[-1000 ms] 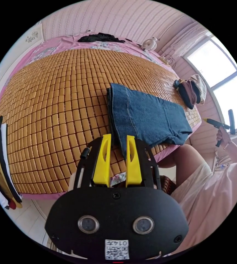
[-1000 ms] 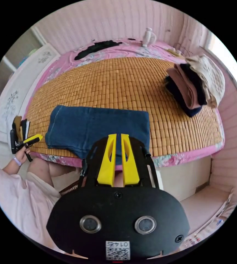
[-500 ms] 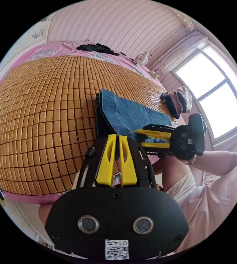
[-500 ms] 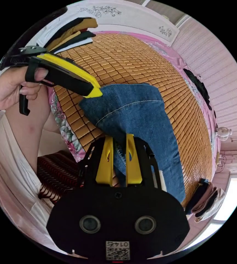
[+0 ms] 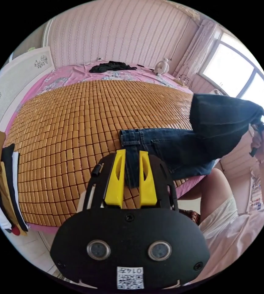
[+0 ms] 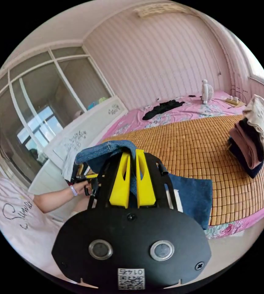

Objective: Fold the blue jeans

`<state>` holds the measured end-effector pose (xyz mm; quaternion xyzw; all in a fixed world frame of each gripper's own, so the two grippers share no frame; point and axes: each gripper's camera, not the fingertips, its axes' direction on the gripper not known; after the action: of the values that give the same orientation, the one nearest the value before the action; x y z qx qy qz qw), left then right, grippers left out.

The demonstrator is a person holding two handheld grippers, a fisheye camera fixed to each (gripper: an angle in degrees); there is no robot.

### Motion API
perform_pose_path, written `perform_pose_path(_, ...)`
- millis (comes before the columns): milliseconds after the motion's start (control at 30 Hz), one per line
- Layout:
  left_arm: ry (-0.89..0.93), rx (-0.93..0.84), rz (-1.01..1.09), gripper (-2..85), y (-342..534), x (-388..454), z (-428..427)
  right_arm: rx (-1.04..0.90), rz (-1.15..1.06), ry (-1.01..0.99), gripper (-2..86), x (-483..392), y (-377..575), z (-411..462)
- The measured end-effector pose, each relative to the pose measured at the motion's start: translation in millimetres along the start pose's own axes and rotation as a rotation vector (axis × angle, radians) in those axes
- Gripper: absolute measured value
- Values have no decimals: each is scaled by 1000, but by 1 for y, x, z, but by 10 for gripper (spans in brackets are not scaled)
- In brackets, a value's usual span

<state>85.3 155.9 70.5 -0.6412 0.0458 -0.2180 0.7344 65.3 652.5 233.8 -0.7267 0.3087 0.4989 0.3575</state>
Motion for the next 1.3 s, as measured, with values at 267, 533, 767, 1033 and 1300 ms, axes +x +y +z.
perform_pose_path(267, -64, -254, -24, 114, -76, 19, 89, 311, 291, 601, 69, 146, 8, -212)
perform_pose_path(533, -133, -340, 146, 56, -80, 46, 103, -66, 424, 878, 123, 268, 52, -137)
perform_pose_path(767, -256, -387, 69, 45, -49, -9, 64, -404, 213, 929, 106, 269, 45, -26)
perform_pose_path(1033, -522, -395, -78, 44, 11, -90, -29, -409, 175, 932, 120, 272, 18, 18)
perform_pose_path(1300, -541, -375, -225, 44, 64, -137, -71, -353, 583, 861, 115, 329, 24, 34)
